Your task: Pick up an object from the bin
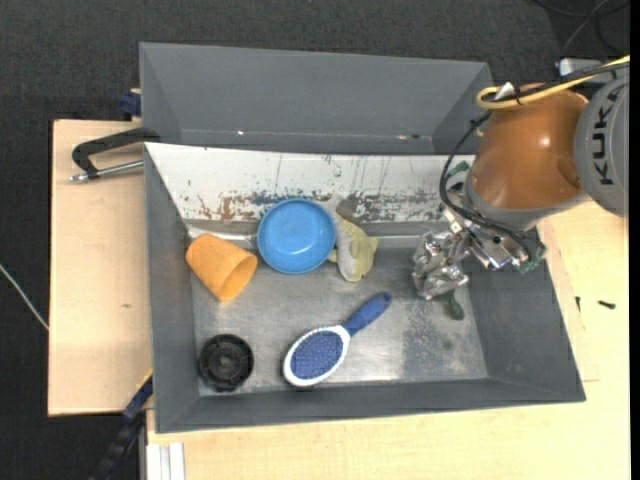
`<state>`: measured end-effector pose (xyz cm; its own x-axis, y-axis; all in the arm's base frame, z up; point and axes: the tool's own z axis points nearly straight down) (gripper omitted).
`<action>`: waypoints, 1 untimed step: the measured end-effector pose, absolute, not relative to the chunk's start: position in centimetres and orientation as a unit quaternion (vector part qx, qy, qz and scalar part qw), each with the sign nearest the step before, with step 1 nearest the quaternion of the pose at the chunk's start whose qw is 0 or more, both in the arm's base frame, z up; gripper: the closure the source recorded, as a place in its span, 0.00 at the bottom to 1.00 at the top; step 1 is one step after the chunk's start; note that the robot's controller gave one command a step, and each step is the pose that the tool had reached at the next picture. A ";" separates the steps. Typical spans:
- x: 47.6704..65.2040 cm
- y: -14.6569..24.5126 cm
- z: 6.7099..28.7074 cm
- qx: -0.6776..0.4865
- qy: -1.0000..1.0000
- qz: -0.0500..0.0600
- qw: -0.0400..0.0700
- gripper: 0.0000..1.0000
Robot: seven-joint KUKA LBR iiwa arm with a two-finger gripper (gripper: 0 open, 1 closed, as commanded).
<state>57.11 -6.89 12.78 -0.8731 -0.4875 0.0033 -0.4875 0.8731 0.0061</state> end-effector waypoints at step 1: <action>56.8 -7.3 33.6 0.232 -0.973 0.002 -0.008 1.00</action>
Offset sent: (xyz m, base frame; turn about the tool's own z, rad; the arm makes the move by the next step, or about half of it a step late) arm -0.0049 -0.0045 0.2023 0.0391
